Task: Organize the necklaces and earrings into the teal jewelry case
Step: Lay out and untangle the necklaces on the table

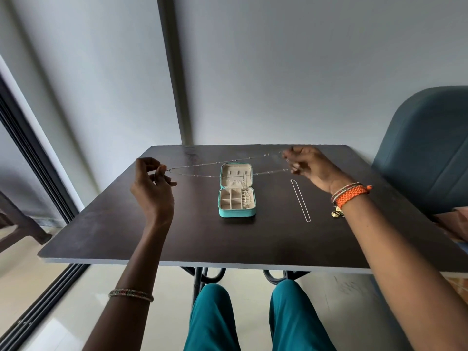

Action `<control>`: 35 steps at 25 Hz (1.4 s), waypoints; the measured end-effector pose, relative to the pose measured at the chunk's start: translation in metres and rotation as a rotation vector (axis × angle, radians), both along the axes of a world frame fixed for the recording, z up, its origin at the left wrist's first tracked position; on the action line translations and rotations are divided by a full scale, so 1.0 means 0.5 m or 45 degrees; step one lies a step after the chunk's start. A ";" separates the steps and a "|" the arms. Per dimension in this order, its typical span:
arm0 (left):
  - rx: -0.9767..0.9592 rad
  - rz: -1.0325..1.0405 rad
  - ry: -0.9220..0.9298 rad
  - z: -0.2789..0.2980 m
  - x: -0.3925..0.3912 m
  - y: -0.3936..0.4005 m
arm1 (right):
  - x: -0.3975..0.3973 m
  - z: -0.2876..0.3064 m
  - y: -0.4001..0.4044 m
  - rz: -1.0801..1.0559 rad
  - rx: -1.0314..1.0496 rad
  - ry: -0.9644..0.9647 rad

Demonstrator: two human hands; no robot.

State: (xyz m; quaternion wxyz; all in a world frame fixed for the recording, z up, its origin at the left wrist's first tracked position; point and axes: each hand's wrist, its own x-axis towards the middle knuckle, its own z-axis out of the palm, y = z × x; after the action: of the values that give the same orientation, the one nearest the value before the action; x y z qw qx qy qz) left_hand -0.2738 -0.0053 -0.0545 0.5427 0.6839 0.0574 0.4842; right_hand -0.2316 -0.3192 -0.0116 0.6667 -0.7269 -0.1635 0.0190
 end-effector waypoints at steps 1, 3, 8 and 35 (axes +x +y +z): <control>0.024 0.012 0.011 -0.011 -0.002 -0.001 | 0.005 -0.001 -0.003 0.046 0.231 0.112; 0.094 0.022 0.010 -0.035 -0.008 -0.003 | 0.019 -0.005 -0.011 0.087 0.555 0.255; 0.466 -0.030 -0.052 -0.079 -0.035 -0.023 | 0.056 0.010 -0.007 -0.092 1.197 0.379; 0.759 -0.159 0.079 -0.172 -0.034 -0.032 | 0.221 -0.040 -0.095 -0.236 -0.661 -0.282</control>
State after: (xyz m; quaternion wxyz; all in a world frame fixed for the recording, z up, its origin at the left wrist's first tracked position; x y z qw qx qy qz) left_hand -0.2908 -0.0213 -0.1404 0.3449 0.8296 -0.1125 0.4244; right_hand -0.1211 -0.3665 -0.0316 0.4354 -0.8827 -0.1579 -0.0800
